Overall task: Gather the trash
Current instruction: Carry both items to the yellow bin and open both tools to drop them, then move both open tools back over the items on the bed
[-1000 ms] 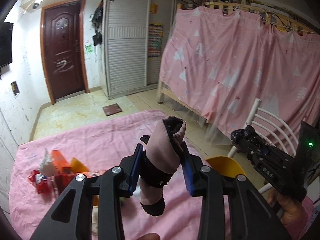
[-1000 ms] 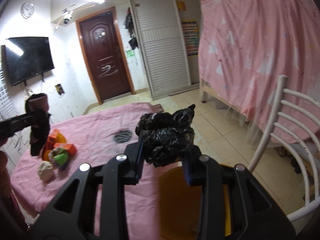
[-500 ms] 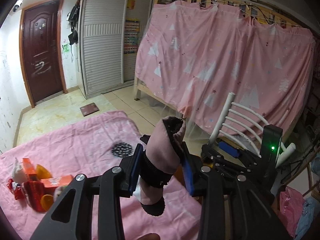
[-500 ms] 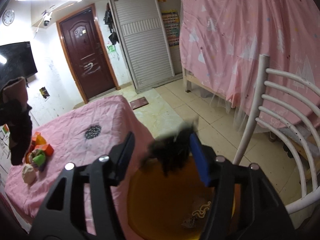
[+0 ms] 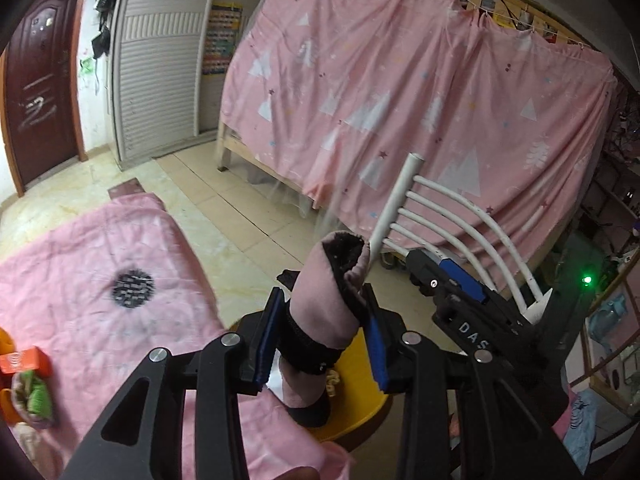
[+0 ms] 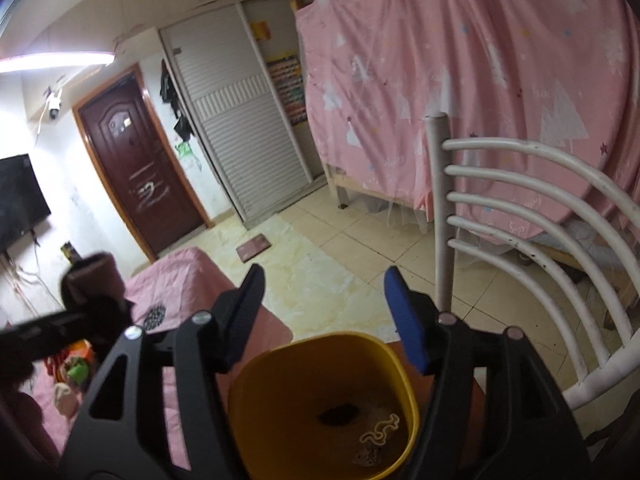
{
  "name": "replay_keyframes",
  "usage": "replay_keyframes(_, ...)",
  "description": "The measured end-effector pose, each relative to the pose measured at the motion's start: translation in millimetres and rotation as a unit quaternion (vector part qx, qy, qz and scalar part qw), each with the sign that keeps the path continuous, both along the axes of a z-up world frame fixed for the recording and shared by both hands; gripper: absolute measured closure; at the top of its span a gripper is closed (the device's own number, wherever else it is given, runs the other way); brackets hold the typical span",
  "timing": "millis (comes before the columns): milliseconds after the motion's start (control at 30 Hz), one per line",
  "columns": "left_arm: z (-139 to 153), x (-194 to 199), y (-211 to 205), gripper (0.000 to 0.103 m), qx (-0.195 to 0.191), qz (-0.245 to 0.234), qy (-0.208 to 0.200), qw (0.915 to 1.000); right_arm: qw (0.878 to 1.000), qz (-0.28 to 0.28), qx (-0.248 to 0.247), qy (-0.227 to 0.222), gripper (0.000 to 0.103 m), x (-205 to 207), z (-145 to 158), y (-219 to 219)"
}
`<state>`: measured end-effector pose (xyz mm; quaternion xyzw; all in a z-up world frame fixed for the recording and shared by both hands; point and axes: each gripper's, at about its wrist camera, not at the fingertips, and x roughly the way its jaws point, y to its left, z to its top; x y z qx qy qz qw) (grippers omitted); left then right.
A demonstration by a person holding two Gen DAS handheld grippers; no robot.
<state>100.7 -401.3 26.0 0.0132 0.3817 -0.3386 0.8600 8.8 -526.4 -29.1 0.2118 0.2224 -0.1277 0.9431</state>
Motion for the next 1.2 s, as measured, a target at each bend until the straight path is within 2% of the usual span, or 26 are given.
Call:
replay_keyframes(167, -6, 3, -12, 0.062, 0.004, -0.003, 0.005, 1.0, 1.0, 0.003, 0.006, -0.006, 0.043, -2, 1, -1)
replay_keyframes(500, 4, 2, 3, 0.062, 0.004, 0.013, -0.001, 0.9999, 1.0, 0.023, 0.001, -0.006, 0.04, 5, 3, 12)
replay_keyframes(633, 8, -1, 13, 0.062, 0.0, 0.019, -0.004, 0.9998, 0.999, 0.032, -0.005, -0.007, 0.034, 9, 3, 19)
replay_keyframes(733, 12, -1, 23, 0.061, -0.004, 0.028, -0.007, 0.9996, 0.999, 0.038, -0.007, -0.007, 0.034, 10, 3, 21)
replay_keyframes(867, 19, -1, 50, 0.048, -0.008, 0.054, -0.017, 0.9984, 0.998, 0.065, -0.012, -0.013, 0.034, 16, 7, 38)
replay_keyframes(1200, 27, 2, 133, 0.044, -0.01, 0.12, -0.03, 0.9922, 0.988, 0.145, -0.055, 0.001, 0.029, 37, 8, 111)
